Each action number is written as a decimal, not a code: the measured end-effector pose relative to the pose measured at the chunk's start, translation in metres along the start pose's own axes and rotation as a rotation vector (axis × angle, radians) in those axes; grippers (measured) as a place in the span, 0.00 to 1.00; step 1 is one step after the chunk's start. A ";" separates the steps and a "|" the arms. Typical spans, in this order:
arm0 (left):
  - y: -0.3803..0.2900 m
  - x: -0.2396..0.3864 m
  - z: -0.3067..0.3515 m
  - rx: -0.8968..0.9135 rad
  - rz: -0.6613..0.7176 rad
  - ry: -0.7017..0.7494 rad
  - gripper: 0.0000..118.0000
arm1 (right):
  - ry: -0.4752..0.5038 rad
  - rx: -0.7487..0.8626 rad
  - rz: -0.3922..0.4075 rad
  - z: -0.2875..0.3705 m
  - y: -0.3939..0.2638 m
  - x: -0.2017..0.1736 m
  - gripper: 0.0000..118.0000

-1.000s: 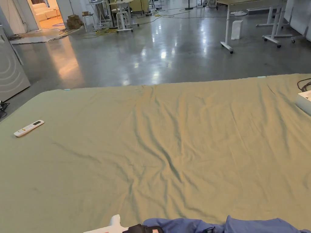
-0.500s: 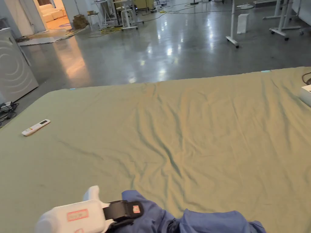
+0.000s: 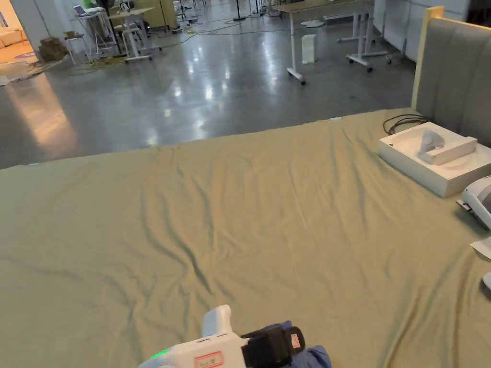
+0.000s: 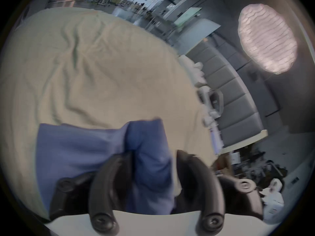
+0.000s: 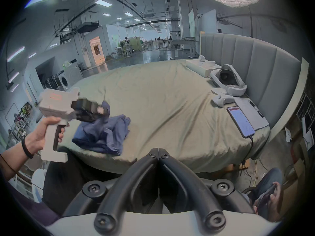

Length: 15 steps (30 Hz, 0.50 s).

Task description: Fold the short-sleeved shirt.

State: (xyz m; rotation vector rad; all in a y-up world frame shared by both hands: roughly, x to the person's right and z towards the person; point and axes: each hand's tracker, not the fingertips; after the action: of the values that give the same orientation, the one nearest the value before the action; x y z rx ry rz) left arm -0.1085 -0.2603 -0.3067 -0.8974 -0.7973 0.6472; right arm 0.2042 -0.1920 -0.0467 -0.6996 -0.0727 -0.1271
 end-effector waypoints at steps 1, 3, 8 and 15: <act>0.005 0.005 0.014 0.029 0.009 -0.047 0.67 | 0.011 0.003 -0.021 -0.001 -0.002 0.003 0.00; 0.006 0.002 0.036 0.113 0.080 0.013 0.76 | 0.041 0.010 -0.061 -0.004 -0.004 0.006 0.00; -0.006 -0.021 0.012 0.024 0.117 0.148 0.04 | 0.064 0.011 -0.090 -0.008 -0.006 0.006 0.00; -0.052 -0.055 -0.086 -0.258 0.121 0.140 0.01 | 0.056 -0.018 -0.066 -0.006 -0.009 0.001 0.00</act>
State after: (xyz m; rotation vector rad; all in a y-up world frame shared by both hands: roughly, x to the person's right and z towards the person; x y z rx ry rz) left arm -0.0603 -0.3637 -0.3126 -1.2199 -0.7140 0.5873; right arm 0.2043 -0.2028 -0.0454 -0.7116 -0.0410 -0.2113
